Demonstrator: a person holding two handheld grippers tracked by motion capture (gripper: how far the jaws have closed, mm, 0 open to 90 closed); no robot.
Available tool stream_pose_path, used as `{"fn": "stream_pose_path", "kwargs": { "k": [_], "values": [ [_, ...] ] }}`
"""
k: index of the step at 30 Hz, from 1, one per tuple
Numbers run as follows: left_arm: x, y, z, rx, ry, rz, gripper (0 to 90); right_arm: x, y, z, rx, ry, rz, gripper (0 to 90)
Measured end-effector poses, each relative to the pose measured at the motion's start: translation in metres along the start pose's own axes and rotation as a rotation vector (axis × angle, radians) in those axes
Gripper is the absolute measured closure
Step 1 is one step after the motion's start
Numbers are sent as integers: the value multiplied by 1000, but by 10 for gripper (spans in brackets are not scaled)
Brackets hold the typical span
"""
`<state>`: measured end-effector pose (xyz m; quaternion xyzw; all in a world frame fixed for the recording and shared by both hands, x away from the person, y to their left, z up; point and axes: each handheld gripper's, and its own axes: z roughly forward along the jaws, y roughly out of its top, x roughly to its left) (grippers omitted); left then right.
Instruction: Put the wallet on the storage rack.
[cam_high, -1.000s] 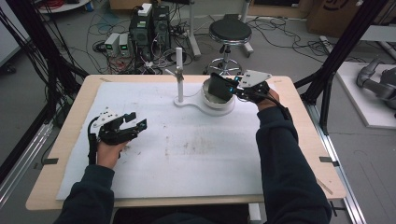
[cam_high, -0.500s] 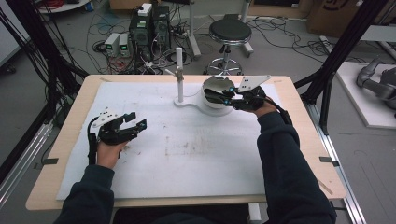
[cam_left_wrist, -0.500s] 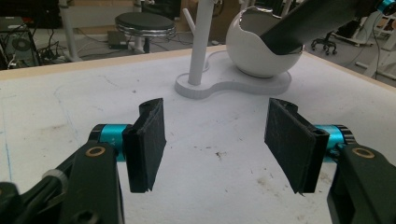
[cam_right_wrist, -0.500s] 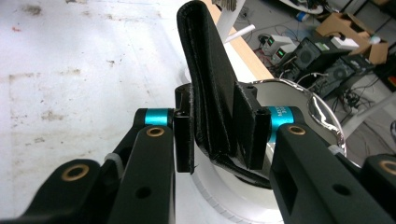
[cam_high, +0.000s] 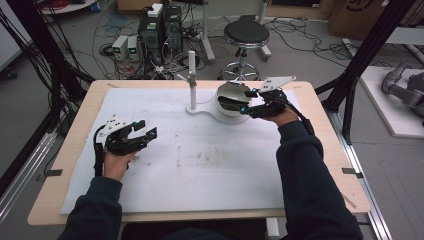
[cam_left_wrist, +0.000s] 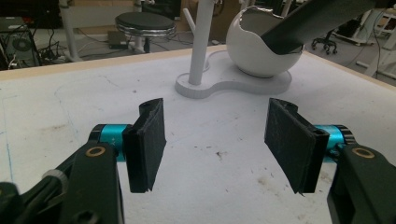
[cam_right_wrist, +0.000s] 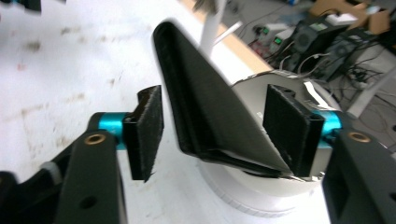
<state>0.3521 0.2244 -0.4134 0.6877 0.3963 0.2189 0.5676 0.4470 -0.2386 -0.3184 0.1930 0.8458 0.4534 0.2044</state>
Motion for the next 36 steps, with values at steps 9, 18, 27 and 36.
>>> {"fn": "stream_pose_path", "kwargs": {
  "k": [9,18,27,36],
  "values": [
    [0,7,-3,-32,-2,-9,241,2,-20,-51,8,-96,163,226],
    [3,11,-5,-60,-17,-19,203,24,-87,-78,19,-210,290,209],
    [4,10,-5,-54,-8,-15,205,45,-116,-74,62,-303,277,209],
    [2,8,-8,-46,-5,-4,209,51,-118,-71,82,-304,282,209]
  ]
}}
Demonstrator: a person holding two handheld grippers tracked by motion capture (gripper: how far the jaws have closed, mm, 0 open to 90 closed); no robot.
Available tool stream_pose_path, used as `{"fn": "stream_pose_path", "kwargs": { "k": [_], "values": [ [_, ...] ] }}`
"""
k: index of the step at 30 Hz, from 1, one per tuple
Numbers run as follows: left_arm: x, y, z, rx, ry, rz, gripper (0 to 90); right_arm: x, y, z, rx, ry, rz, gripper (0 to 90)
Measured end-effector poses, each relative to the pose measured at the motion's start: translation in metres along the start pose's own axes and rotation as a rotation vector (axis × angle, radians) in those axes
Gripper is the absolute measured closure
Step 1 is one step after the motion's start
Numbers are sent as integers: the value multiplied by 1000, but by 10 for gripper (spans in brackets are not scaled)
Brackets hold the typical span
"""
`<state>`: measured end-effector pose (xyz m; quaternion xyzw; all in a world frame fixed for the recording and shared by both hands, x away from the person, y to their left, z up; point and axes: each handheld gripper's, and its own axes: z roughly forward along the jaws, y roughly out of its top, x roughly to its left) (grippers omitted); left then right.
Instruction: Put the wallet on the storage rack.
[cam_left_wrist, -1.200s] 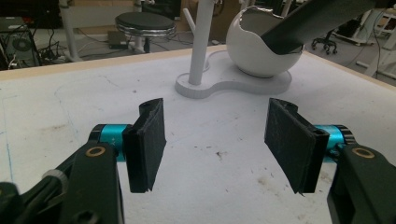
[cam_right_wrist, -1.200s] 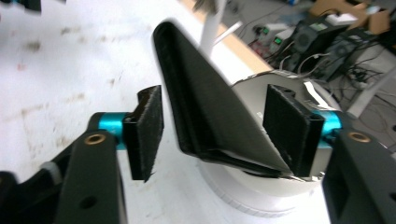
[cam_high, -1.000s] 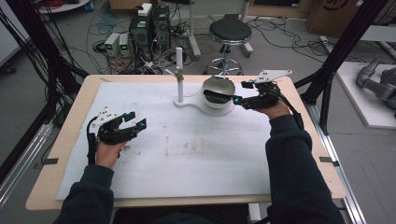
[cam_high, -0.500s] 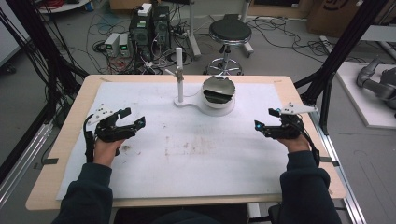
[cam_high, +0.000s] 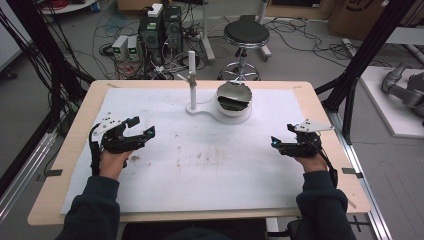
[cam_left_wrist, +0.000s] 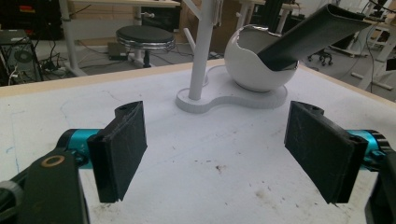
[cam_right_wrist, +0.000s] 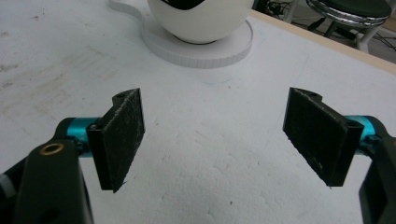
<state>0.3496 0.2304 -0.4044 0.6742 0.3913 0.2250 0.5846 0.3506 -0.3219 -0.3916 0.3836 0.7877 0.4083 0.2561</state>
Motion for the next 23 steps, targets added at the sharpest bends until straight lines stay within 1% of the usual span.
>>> {"fn": "stream_pose_path", "kwargs": {
  "k": [2,5,8,9,12,15,23],
  "values": [
    [-1,0,0,-1,-1,-3,211,1,0,0,4,-2,-6,209],
    [-1,0,0,4,-2,6,213,1,0,-1,-2,-10,5,209],
    [-1,0,0,5,-2,3,213,-1,-1,-1,-1,-12,3,210],
    [-1,-1,1,6,-3,2,213,-2,-1,0,-1,-12,11,209],
    [-1,-1,1,7,-2,2,213,-3,-1,1,0,-13,16,209],
    [-1,-1,1,4,-2,-1,214,-3,-1,1,-4,-13,11,209],
    [1,-2,2,8,3,-4,214,-4,-1,2,-11,-15,16,209]
  ]
}}
